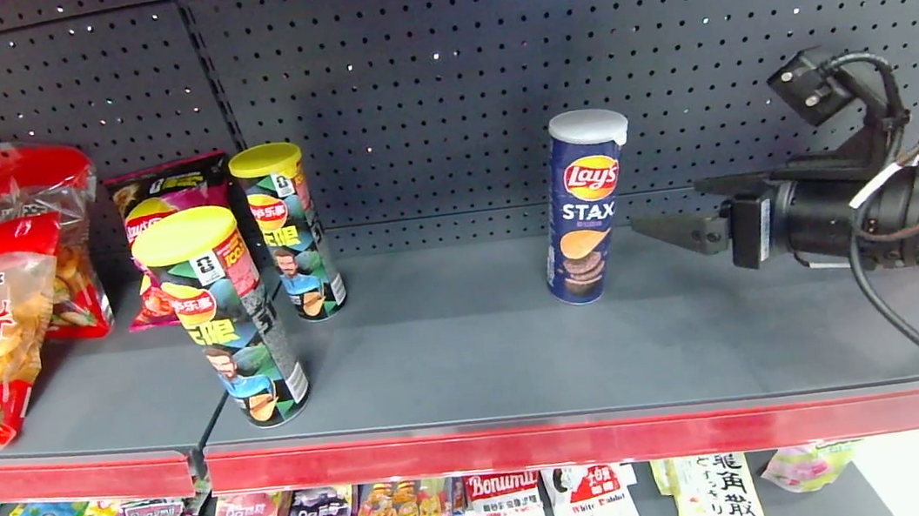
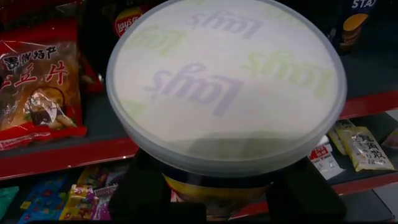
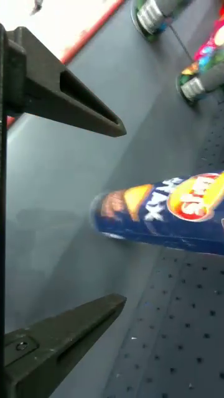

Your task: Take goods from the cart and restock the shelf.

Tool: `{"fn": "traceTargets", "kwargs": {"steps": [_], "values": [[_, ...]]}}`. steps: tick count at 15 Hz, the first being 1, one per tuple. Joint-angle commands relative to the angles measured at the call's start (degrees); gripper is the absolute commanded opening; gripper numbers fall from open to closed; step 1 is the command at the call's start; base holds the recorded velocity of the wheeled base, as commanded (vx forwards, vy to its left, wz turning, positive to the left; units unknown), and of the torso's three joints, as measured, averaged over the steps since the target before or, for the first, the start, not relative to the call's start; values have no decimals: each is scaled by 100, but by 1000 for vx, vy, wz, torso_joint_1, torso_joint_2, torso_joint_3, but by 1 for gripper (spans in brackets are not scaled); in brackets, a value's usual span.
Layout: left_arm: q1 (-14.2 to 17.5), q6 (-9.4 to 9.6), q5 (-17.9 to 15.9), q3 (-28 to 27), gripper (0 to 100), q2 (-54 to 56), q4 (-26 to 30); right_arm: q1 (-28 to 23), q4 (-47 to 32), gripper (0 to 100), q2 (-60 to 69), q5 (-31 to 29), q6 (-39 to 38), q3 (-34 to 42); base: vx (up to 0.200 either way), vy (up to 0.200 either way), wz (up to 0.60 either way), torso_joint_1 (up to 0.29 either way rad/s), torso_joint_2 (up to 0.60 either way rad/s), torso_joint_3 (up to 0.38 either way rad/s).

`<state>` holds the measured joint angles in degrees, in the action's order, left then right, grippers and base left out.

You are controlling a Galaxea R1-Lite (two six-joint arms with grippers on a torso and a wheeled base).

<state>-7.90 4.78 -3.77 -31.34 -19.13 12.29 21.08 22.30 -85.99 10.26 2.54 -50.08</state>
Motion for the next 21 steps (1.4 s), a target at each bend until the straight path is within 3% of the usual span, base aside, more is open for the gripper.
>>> {"fn": "traceTargets", "kwargs": {"steps": [1,8,21], "values": [[-1,-3,-1,14,0,-38,2,10,205,100,-427,19,1,-19,0,0,0,0,0,0],[8,-3,78,32,0,-30,19,125,284,100,-1139,37,-25,-960,0,0,0,0,0,0],[17,-12,104,32,0,-47,19,318,618,100,-2044,11,-16,-1900,0,0,0,0,0,0]]}}
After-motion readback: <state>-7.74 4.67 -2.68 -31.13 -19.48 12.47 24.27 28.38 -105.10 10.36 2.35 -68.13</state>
